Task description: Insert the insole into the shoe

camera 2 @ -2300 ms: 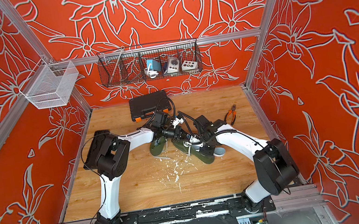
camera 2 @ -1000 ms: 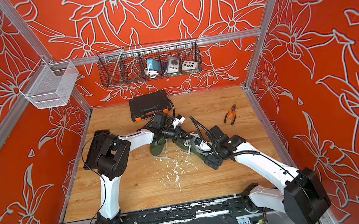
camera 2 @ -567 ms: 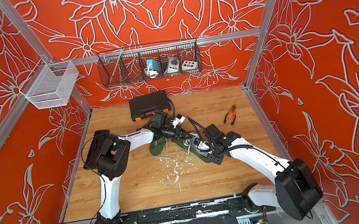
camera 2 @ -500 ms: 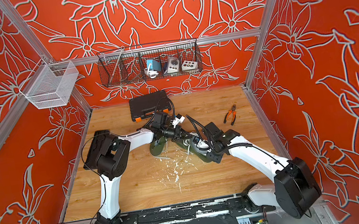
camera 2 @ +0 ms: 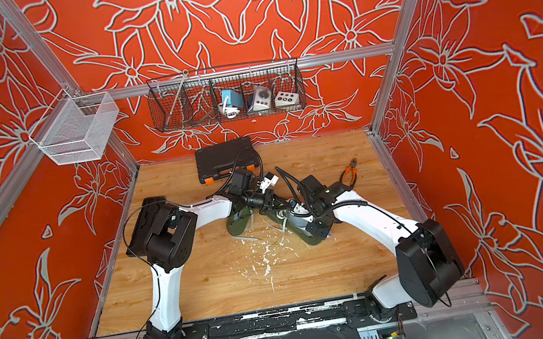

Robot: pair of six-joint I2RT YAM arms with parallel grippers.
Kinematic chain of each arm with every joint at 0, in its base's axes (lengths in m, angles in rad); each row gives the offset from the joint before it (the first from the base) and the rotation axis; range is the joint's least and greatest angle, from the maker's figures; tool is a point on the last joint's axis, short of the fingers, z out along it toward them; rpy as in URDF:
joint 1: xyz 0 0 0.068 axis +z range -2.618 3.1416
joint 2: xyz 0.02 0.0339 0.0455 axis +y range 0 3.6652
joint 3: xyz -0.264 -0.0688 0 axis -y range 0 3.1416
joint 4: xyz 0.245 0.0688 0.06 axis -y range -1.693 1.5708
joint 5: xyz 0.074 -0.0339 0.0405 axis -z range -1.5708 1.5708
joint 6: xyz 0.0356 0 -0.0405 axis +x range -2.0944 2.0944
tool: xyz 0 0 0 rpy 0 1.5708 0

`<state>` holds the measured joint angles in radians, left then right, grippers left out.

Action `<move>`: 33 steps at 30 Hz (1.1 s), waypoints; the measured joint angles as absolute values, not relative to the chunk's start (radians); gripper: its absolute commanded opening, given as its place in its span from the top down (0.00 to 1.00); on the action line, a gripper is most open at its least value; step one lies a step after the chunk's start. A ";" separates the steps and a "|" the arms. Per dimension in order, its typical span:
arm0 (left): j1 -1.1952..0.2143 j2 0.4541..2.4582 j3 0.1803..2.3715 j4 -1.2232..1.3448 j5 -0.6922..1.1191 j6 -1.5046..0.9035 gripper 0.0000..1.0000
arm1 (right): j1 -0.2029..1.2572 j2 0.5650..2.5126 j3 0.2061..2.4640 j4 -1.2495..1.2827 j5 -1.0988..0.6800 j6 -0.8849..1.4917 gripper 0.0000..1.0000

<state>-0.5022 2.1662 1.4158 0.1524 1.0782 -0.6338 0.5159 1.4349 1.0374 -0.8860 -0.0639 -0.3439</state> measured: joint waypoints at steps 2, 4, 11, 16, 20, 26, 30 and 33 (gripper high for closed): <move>-0.503 2.165 1.407 0.166 1.078 -0.640 1.00 | 0.516 1.460 1.054 -0.884 -0.075 -0.324 1.00; -0.503 2.162 1.394 0.183 1.079 -0.649 1.00 | 0.516 1.475 1.066 -0.876 -0.089 -0.299 1.00; -0.506 2.147 1.359 0.224 1.083 -0.678 1.00 | 0.516 1.487 1.067 -0.812 -0.131 -0.241 1.00; -0.506 2.146 1.345 0.249 1.083 -0.689 1.00 | 0.516 1.525 1.066 -0.750 -0.150 -0.235 1.00; -0.506 2.146 1.342 0.251 1.083 -0.693 1.00 | 0.516 1.551 1.053 -0.717 -0.146 -0.236 0.96; -0.507 2.146 1.342 0.250 1.083 -0.693 1.00 | 0.516 1.548 1.008 -0.678 -0.108 -0.242 0.52; -0.508 2.146 1.345 0.243 1.083 -0.688 1.00 | 0.518 1.510 1.005 -0.691 -0.090 -0.226 0.36; -0.510 2.146 1.348 0.234 1.082 -0.680 1.00 | 0.518 1.433 0.993 -0.709 -0.073 -0.204 0.29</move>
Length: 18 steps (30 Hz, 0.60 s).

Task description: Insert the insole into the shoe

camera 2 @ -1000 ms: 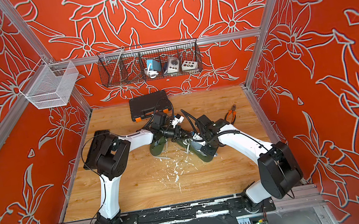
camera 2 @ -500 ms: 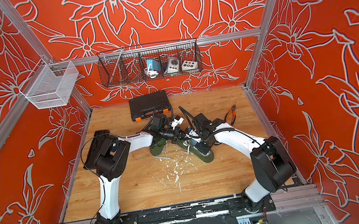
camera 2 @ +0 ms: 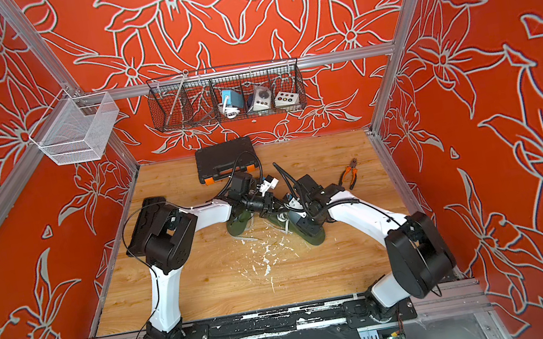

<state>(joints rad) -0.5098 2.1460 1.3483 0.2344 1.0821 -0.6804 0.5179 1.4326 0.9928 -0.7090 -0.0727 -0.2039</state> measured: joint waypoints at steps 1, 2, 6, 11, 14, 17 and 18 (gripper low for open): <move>-0.510 2.146 1.350 0.232 1.082 -0.679 1.00 | 0.518 1.404 0.990 -0.715 -0.067 -0.196 0.28; -0.510 2.146 1.352 0.227 1.082 -0.677 1.00 | 0.518 1.368 0.987 -0.723 -0.059 -0.184 0.27; -0.510 2.146 1.357 0.221 1.081 -0.677 1.00 | 0.518 1.245 0.984 -0.752 -0.028 -0.119 0.26; -0.510 2.146 1.358 0.218 1.080 -0.677 1.00 | 0.518 1.193 0.991 -0.789 -0.017 0.010 0.43; -0.511 2.146 1.359 0.218 1.078 -0.677 1.00 | 0.519 1.231 1.020 -0.826 -0.027 0.102 0.57; -0.511 2.146 1.359 0.218 1.077 -0.677 1.00 | 0.525 1.271 1.025 -0.831 -0.050 0.196 0.62; -0.511 2.146 1.359 0.218 1.077 -0.677 1.00 | 0.527 1.282 1.023 -0.826 -0.057 0.223 0.62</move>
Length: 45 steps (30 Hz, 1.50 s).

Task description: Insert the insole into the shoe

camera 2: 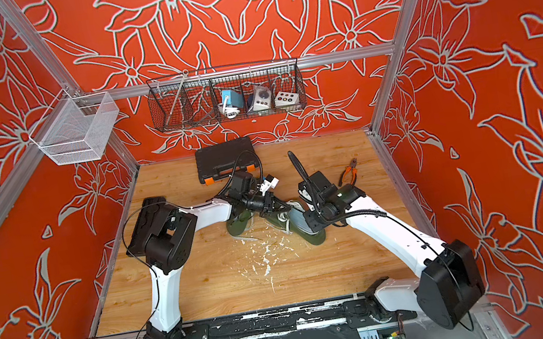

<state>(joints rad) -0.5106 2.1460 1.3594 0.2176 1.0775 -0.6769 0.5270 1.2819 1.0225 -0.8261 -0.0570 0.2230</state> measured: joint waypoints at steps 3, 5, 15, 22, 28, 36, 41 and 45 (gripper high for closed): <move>-0.511 2.146 1.359 0.217 1.076 -0.677 1.00 | 0.529 1.322 1.014 -0.804 -0.075 0.286 0.61; -0.511 2.146 1.359 0.217 1.076 -0.677 1.00 | 0.531 1.372 1.014 -0.791 -0.081 0.316 0.60; -0.511 2.146 1.359 0.210 1.075 -0.677 1.00 | 0.515 1.580 0.974 -0.688 -0.084 0.412 0.57; -0.511 2.146 1.359 0.210 1.075 -0.677 1.00 | 0.523 1.484 0.977 -0.731 -0.070 0.448 0.60; -0.511 2.146 1.359 0.210 1.075 -0.674 1.00 | 0.532 1.444 0.967 -0.725 -0.108 0.509 0.81; -0.511 2.144 1.359 0.192 1.074 -0.667 1.00 | 0.515 1.570 0.934 -0.667 -0.167 0.541 0.85; -0.511 2.138 1.359 0.189 1.071 -0.666 1.00 | 0.522 1.515 0.950 -0.723 -0.147 0.542 0.82; -0.511 2.138 1.364 0.175 1.069 -0.657 1.00 | 0.522 1.433 0.949 -0.752 -0.131 0.564 0.79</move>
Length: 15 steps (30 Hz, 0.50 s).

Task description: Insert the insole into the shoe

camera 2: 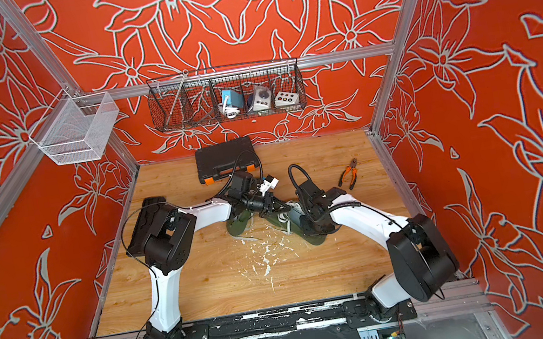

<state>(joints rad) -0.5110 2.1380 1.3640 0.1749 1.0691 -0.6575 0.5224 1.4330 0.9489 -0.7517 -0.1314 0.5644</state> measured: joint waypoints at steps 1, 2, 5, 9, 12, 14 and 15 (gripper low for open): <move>-0.511 2.138 1.367 0.170 1.068 -0.654 1.00 | 0.522 1.430 0.945 -0.748 -0.129 0.569 0.79; -0.511 2.138 1.367 0.168 1.067 -0.652 1.00 | 0.522 1.436 0.937 -0.739 -0.125 0.573 0.78; -0.511 2.138 1.370 0.160 1.067 -0.647 1.00 | 0.503 1.524 0.923 -0.721 -0.127 0.575 0.77; -0.511 2.138 1.375 0.150 1.063 -0.646 1.00 | 0.492 1.575 0.968 -0.730 -0.136 0.566 0.67; -0.511 2.138 1.383 0.145 1.059 -0.647 0.75 | 0.505 1.563 1.006 -0.794 -0.115 0.548 0.61; -0.511 2.138 1.401 0.134 1.055 -0.648 0.64 | 0.512 1.530 1.041 -0.854 -0.099 0.533 0.55; -0.511 2.137 1.415 0.122 1.051 -0.645 0.59 | 0.516 1.508 1.056 -0.881 -0.094 0.525 0.51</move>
